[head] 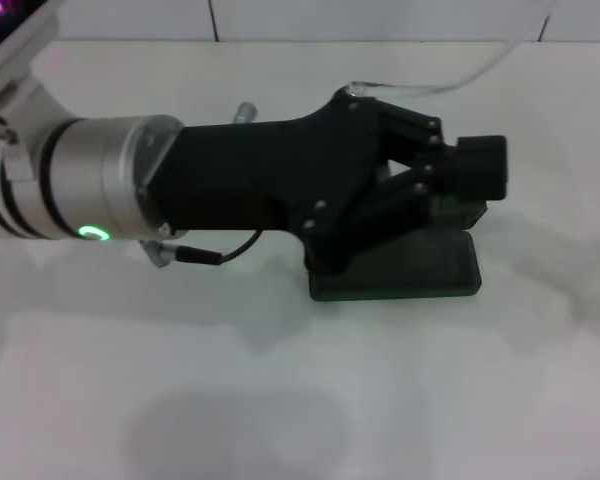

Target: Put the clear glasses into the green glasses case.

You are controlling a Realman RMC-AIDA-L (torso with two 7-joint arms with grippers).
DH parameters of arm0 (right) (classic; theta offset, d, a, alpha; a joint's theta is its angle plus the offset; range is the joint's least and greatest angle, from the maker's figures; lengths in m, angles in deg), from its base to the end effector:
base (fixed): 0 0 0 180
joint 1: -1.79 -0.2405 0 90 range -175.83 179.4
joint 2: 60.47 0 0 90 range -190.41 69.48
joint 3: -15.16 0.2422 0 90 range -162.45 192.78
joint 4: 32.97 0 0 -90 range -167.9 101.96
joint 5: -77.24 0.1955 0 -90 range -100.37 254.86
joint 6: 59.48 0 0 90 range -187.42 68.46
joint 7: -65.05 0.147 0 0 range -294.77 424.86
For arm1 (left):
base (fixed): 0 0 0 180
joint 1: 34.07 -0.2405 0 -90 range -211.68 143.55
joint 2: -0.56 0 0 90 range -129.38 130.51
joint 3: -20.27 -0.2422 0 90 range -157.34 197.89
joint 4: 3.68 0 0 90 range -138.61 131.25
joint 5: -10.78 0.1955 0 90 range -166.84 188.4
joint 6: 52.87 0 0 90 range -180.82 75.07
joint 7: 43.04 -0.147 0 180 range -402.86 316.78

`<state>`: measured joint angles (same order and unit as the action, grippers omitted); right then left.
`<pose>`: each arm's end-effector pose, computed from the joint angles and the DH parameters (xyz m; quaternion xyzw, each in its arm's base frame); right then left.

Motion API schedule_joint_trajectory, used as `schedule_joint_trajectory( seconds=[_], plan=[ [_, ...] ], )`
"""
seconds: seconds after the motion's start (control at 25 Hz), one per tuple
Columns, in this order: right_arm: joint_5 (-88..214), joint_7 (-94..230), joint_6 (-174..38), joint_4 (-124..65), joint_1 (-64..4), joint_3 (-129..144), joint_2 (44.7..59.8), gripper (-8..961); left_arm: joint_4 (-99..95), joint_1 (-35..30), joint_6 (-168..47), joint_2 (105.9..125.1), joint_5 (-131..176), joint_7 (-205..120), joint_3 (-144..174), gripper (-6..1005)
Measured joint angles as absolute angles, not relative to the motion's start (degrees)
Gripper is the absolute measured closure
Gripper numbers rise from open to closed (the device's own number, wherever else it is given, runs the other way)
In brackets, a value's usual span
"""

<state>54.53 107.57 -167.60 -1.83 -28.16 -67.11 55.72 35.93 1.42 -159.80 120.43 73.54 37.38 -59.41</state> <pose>0.1289 0.2974 0.0811 -0.6744 -0.1180 0.6876 0.2418 -0.0889 0.2685 -0.0021 0.8514 0.0286 0.4991 0.1589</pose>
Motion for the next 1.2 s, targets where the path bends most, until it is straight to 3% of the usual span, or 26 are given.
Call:
schedule_joint_trajectory(
  seconds=[1.2],
  plan=[
    [54.4, 106.6, -166.2, -4.1, -29.4, -71.9, 55.72, 884, 35.4, 0.2, -158.8, 120.4, 68.8, 37.4, -59.9, 956]
  ],
)
